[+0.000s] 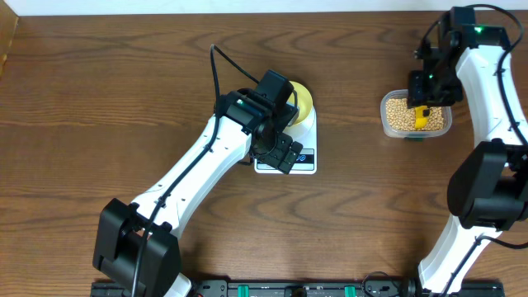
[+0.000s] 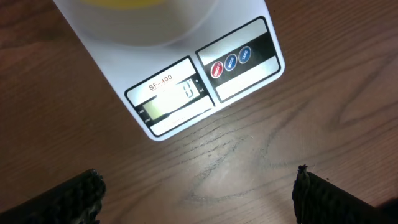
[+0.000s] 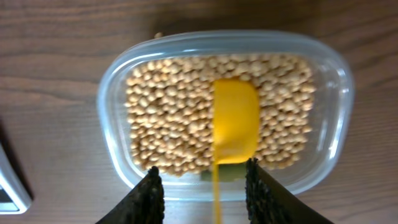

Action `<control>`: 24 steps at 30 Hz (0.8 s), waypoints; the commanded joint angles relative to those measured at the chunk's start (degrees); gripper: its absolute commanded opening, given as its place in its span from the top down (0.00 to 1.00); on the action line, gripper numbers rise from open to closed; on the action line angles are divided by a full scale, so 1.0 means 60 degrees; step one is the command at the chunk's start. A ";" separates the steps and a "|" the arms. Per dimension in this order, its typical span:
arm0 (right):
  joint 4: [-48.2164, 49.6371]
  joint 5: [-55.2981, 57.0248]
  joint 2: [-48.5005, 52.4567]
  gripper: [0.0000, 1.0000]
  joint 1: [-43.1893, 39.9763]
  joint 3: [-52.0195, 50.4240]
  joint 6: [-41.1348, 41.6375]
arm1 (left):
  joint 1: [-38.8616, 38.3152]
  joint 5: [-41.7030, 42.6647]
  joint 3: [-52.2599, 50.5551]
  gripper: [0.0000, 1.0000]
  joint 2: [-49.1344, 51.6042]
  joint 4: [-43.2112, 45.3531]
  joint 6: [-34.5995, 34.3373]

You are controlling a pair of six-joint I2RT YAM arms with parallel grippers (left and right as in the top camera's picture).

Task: Scoop item into bowl and weigh 50g on scale
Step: 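Lower the right gripper and grasp the yellow scoop handle in the tub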

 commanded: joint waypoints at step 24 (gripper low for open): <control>-0.1177 0.1093 -0.0007 0.78 0.0586 0.0073 0.1140 | 0.0029 -0.0127 -0.0040 0.02 0.0076 -0.0011 -0.0040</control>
